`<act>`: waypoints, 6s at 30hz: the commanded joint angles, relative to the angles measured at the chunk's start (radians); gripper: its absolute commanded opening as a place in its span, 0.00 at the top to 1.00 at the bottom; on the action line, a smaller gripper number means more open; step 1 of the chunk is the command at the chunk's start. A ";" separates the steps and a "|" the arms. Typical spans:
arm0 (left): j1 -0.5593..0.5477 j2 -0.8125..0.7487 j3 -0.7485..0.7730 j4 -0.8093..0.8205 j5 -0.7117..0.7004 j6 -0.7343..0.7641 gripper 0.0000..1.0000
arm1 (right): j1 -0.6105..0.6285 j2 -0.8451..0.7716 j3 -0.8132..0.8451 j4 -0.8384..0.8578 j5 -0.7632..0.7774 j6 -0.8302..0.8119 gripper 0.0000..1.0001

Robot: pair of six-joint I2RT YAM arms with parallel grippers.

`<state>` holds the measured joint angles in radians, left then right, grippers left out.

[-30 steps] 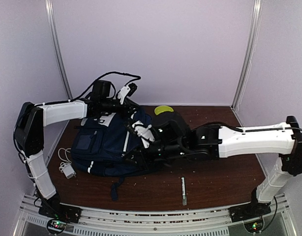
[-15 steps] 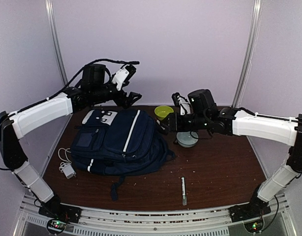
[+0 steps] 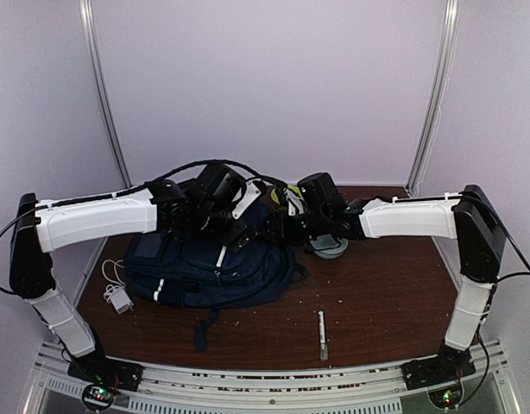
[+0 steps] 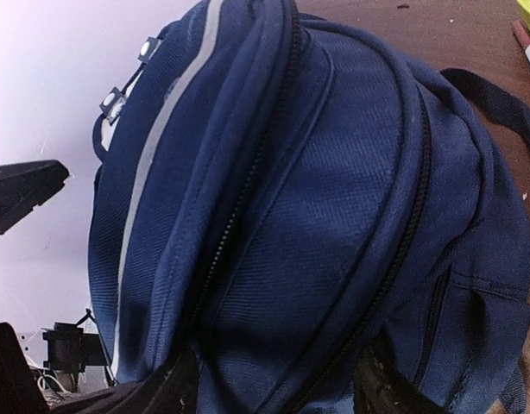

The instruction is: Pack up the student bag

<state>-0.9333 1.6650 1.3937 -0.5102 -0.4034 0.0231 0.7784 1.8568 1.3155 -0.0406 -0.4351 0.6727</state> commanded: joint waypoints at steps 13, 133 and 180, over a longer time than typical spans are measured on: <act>-0.050 0.007 0.000 0.019 0.090 -0.007 0.02 | -0.003 0.046 -0.041 0.157 -0.055 0.095 0.89; 0.212 -0.367 -0.226 0.140 -0.077 0.126 1.00 | -0.157 0.461 0.698 -0.890 0.689 -0.466 0.39; 0.234 -0.416 -0.288 0.162 -0.058 0.134 1.00 | -0.261 0.540 0.729 -0.874 0.377 -0.252 0.39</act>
<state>-0.7193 1.2671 1.1030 -0.4610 -0.4595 0.1467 0.5217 2.3325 1.9957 -0.8558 0.0505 0.4191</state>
